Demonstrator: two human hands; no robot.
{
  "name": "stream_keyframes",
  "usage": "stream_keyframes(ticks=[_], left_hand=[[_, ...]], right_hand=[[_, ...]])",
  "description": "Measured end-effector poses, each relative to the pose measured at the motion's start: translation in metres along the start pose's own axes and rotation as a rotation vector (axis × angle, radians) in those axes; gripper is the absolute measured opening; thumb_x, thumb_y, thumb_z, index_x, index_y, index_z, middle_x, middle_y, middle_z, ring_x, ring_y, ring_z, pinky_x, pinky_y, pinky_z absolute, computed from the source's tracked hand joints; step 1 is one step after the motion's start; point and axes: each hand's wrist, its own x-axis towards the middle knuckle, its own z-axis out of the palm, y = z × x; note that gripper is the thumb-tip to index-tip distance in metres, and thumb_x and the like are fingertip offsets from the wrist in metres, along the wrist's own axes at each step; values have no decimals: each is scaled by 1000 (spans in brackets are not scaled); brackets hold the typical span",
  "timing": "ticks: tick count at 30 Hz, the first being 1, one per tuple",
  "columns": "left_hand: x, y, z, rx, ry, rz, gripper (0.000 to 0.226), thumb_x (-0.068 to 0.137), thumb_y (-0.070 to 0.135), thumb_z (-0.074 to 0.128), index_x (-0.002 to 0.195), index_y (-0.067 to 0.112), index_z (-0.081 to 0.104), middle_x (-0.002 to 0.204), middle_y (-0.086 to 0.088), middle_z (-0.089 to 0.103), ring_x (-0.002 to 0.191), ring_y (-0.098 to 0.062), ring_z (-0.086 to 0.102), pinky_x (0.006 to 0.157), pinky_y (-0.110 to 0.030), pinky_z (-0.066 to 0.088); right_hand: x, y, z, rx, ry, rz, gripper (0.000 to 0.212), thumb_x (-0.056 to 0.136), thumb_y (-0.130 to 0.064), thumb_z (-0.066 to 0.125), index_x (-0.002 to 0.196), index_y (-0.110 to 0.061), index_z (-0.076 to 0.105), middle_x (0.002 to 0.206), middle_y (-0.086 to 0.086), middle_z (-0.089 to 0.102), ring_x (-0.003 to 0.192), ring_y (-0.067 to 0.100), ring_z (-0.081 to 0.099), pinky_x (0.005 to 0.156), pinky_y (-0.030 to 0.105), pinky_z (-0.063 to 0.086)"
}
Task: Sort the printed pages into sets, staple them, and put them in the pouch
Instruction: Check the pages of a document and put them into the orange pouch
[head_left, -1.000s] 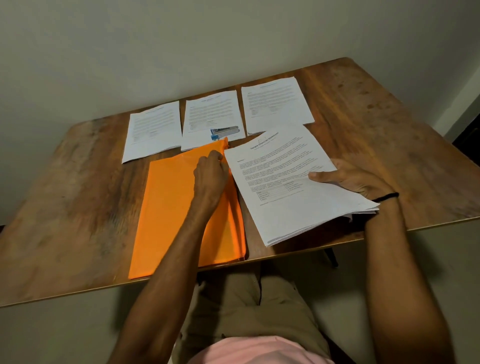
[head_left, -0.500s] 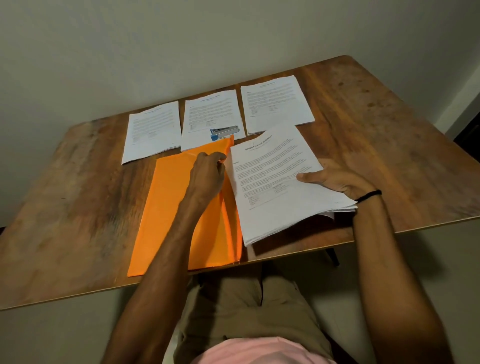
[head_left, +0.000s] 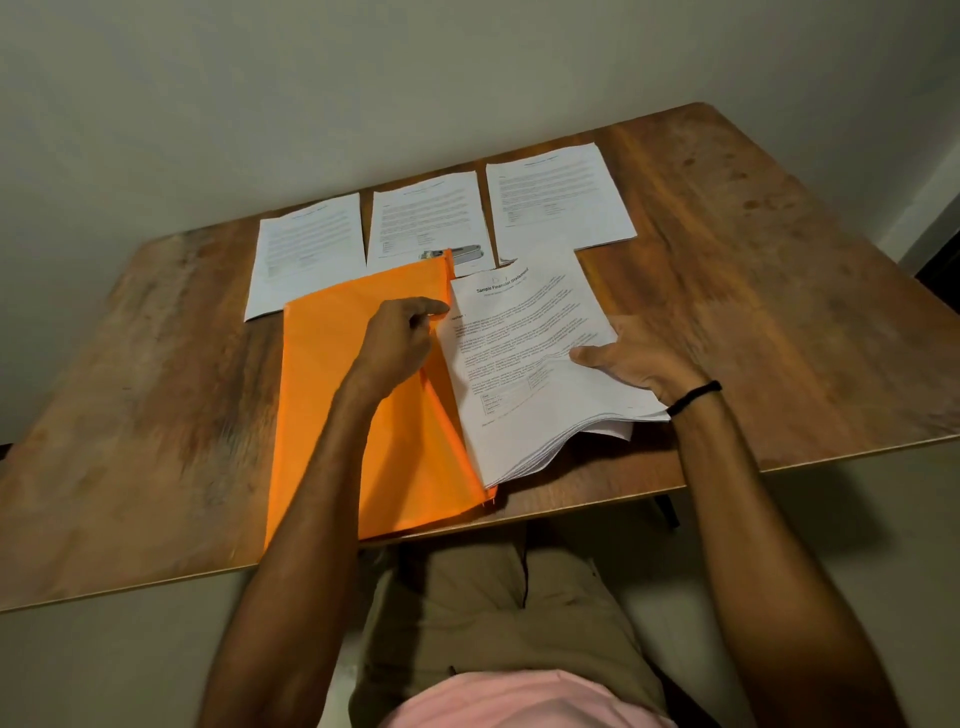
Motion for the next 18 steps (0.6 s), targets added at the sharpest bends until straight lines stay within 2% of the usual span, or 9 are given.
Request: stream_keyframes(ticks=[2, 3, 4, 5, 7, 9, 11, 13, 18], left_hand=[[2, -1, -1, -5, 9, -14, 39, 100, -4, 40, 128, 2, 65, 123, -22, 68, 86, -41, 64, 54, -27, 44], [2, 0, 0, 0, 18, -25, 39, 99, -4, 40, 129, 1, 64, 126, -21, 66, 86, -37, 66, 60, -26, 49], [2, 1, 1, 9, 26, -38, 40, 98, -4, 40, 130, 0, 63, 130, -20, 64, 95, -36, 67, 73, -30, 53], [2, 2, 3, 21, 35, -51, 40, 97, -5, 41, 131, -1, 62, 133, -19, 63, 107, -37, 65, 86, -36, 53], [1, 4, 9, 50, 68, -76, 41, 96, -6, 43, 133, -3, 60, 135, -20, 61, 120, -35, 59, 97, -39, 48], [-1, 7, 16, 80, 105, -81, 42, 95, -6, 44, 133, -2, 60, 129, -22, 64, 121, -36, 57, 96, -39, 47], [-4, 10, 23, 94, 111, -95, 41, 95, -5, 45, 134, 0, 59, 122, -23, 66, 117, -36, 55, 87, -37, 46], [-8, 13, 29, 98, 115, -118, 39, 97, 1, 48, 136, 3, 57, 121, -22, 63, 116, -33, 51, 80, -32, 41], [-15, 14, 33, 75, 142, -153, 39, 100, 8, 50, 138, 6, 55, 121, -22, 56, 112, -31, 52, 79, -28, 38]], right_hand=[[-1, 0, 0, 25, -9, 15, 33, 92, -4, 68, 123, -11, 65, 121, -1, 67, 88, 6, 69, 67, 17, 55], [-1, 1, 2, 69, -29, 26, 30, 92, -4, 67, 120, -13, 66, 121, 0, 69, 88, 9, 72, 69, 20, 56], [-2, 2, 4, 124, -58, 39, 28, 92, -4, 66, 118, -14, 66, 120, 2, 70, 91, 13, 73, 71, 24, 58], [-3, 2, 8, 183, -92, 53, 28, 93, -4, 65, 119, -14, 66, 120, 4, 71, 96, 17, 74, 76, 29, 60], [-6, 1, 20, 282, -148, 97, 31, 94, -4, 64, 124, -11, 64, 122, 7, 71, 105, 25, 71, 88, 40, 59], [-10, 1, 36, 375, -169, 154, 32, 96, -5, 62, 127, -9, 62, 123, 8, 71, 109, 29, 70, 95, 48, 56], [-12, 2, 54, 430, -172, 179, 32, 98, -6, 60, 130, -9, 61, 124, 10, 70, 111, 31, 69, 98, 52, 53], [-14, 1, 73, 449, -158, 179, 33, 99, -7, 59, 131, -12, 60, 125, 9, 70, 110, 30, 69, 97, 52, 54], [-22, -1, 122, 386, -34, 127, 33, 102, -11, 54, 131, -25, 56, 122, 0, 69, 103, 23, 71, 93, 49, 57]])
